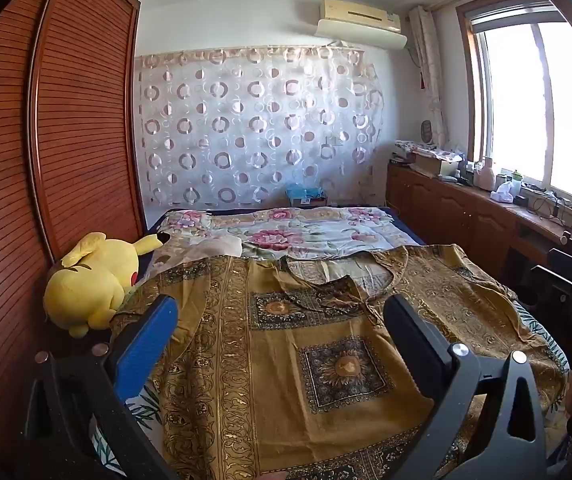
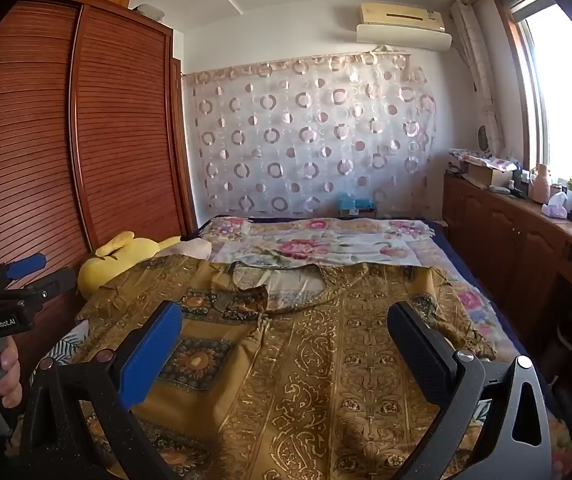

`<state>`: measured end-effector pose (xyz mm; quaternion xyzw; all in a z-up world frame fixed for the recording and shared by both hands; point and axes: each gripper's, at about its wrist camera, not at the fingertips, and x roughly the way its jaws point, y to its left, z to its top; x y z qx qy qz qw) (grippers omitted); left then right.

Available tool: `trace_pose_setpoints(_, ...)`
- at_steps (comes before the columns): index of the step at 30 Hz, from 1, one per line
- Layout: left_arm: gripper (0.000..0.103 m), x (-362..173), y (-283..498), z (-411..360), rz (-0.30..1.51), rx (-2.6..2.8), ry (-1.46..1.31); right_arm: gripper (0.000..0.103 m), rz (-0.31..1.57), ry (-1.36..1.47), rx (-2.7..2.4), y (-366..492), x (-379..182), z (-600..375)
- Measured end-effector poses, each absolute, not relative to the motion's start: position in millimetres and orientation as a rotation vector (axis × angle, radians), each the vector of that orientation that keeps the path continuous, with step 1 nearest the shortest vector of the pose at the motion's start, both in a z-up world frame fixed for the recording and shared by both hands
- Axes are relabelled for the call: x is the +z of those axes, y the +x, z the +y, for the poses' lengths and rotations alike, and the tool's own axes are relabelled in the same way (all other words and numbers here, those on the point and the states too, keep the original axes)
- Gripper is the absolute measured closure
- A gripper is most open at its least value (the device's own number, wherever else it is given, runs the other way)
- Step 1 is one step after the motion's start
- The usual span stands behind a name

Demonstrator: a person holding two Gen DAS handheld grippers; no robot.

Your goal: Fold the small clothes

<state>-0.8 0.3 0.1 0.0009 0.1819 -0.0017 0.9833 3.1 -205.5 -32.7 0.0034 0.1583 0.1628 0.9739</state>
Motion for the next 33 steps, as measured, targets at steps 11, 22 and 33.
trace_pose_setpoints(11, 0.0, 3.4, -2.3, 4.7, 0.376, 0.012, 0.001, 0.0, 0.32, 0.011, 0.323, 1.3, -33.3, -203.5)
trace_pose_setpoints(22, 0.0, 1.6, -1.1, 4.1, 0.373, 0.015, -0.005, 0.0, 0.326, 0.013, 0.324, 1.7, -31.8, -206.7)
trace_pose_setpoints(33, 0.0, -0.4, 0.6, 5.1, 0.375, 0.015, -0.003, 0.0, 0.328, 0.015, 0.326, 1.3, -31.7, -207.1)
